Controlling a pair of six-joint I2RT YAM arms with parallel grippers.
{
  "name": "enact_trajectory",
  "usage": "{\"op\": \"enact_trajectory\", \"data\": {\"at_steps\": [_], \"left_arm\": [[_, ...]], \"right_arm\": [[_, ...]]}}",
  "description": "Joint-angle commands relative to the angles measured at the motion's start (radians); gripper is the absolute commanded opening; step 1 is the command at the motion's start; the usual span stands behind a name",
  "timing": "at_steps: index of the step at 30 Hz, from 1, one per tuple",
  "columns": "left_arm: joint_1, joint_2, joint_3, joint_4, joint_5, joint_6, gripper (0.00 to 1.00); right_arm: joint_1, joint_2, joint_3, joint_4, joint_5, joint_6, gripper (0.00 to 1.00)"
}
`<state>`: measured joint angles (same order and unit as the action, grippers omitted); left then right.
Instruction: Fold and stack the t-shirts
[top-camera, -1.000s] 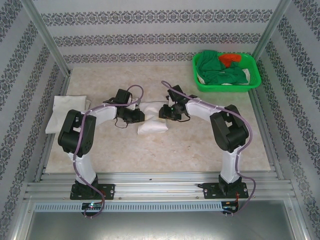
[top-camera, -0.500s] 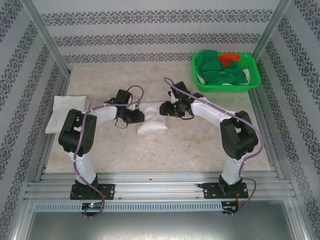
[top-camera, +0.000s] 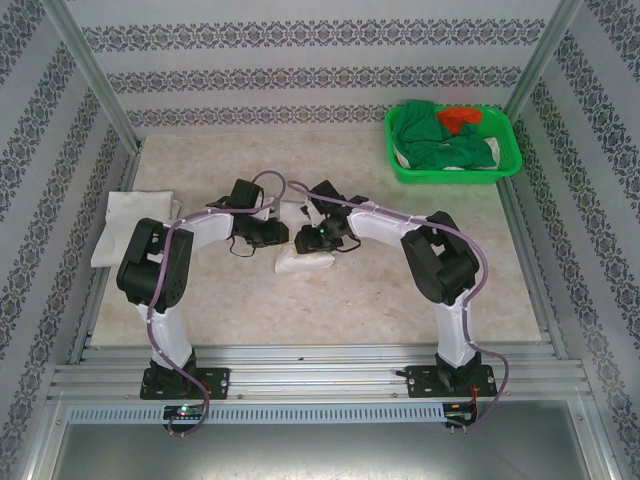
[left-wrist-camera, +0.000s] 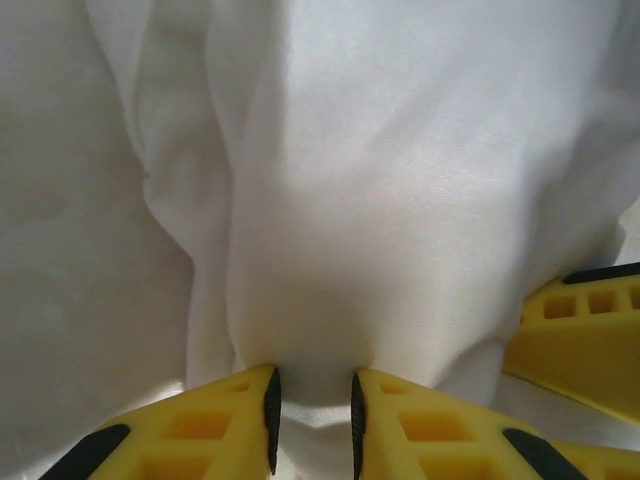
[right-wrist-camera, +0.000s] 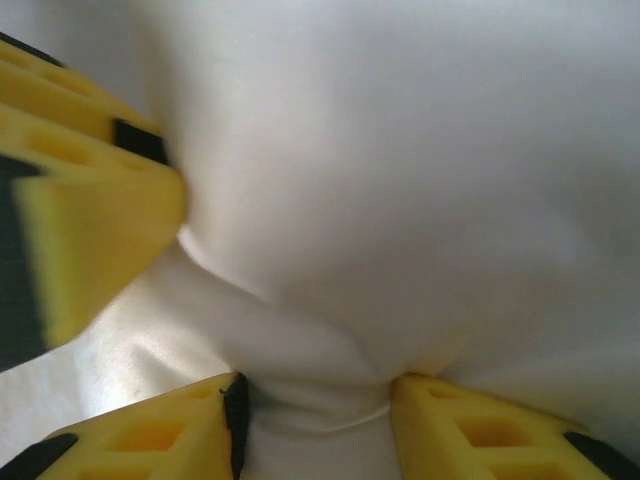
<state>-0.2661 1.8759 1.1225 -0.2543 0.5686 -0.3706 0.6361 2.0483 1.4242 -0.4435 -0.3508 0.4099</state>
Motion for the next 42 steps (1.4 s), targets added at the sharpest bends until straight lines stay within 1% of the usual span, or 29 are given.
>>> {"op": "enact_trajectory", "data": {"at_steps": [1, 5, 9, 11, 14, 15, 16, 19, 21, 24, 27, 28, 30, 32, 34, 35, 37, 39, 42], "left_arm": [[0.019, 0.024, -0.013, 0.032, 0.005, -0.028, 0.28], [0.025, 0.022, -0.008, 0.029, 0.007, -0.03, 0.28], [0.027, 0.023, -0.002, 0.033, 0.007, -0.037, 0.29], [0.027, 0.022, -0.001, 0.039, 0.007, -0.04, 0.3], [0.027, 0.022, 0.001, 0.048, 0.004, -0.052, 0.3], [0.027, 0.024, 0.0, 0.054, 0.004, -0.054, 0.31], [0.028, 0.024, 0.0, 0.057, 0.003, -0.059, 0.31], [0.027, 0.025, -0.002, 0.066, 0.001, -0.064, 0.31], [0.028, 0.024, -0.004, 0.07, -0.001, -0.069, 0.32], [0.028, 0.019, -0.006, 0.074, 0.0, -0.073, 0.33], [0.029, -0.003, -0.01, 0.072, -0.01, -0.076, 0.33], [0.028, -0.014, -0.011, 0.071, -0.018, -0.077, 0.34], [0.028, -0.041, -0.011, 0.067, -0.031, -0.077, 0.36], [0.028, -0.074, -0.006, 0.06, -0.057, -0.076, 0.39], [0.029, -0.106, -0.001, 0.044, -0.086, -0.07, 0.47], [0.028, -0.124, 0.003, 0.039, -0.101, -0.068, 0.5], [0.029, -0.153, 0.006, 0.035, -0.124, -0.065, 0.61], [0.028, -0.179, 0.008, 0.033, -0.137, -0.065, 0.7], [0.029, -0.193, 0.007, 0.027, -0.142, -0.081, 0.8]], "right_arm": [[0.003, 0.044, -0.055, -0.074, -0.008, -0.028, 0.43], [0.001, -0.046, -0.089, -0.025, 0.016, -0.041, 0.44], [-0.007, -0.147, -0.1, 0.047, 0.057, -0.045, 0.54], [-0.013, -0.176, -0.106, 0.077, 0.053, -0.051, 0.54], [-0.007, -0.185, -0.118, 0.094, 0.001, -0.097, 0.5], [-0.002, -0.178, -0.119, 0.076, -0.011, -0.117, 0.46], [0.006, -0.166, -0.115, 0.044, -0.021, -0.136, 0.43], [0.029, -0.14, -0.138, 0.005, -0.016, -0.154, 0.42], [0.032, -0.122, -0.16, 0.011, 0.006, -0.133, 0.42], [0.028, -0.094, -0.147, -0.024, 0.042, -0.111, 0.43], [0.023, -0.143, -0.155, 0.01, 0.082, -0.092, 0.47], [0.016, -0.167, -0.158, 0.026, 0.092, -0.083, 0.5], [-0.004, -0.211, -0.167, 0.064, 0.105, -0.055, 0.6], [-0.043, -0.248, -0.178, 0.102, 0.103, 0.0, 0.71], [-0.089, -0.27, -0.195, 0.145, 0.083, 0.074, 0.78], [-0.116, -0.275, -0.203, 0.168, 0.064, 0.116, 0.79], [-0.158, -0.268, -0.202, 0.178, 0.022, 0.178, 0.79], [-0.181, -0.251, -0.194, 0.173, 0.006, 0.213, 0.79], [-0.205, -0.172, -0.135, 0.091, -0.047, 0.23, 0.77]]}}
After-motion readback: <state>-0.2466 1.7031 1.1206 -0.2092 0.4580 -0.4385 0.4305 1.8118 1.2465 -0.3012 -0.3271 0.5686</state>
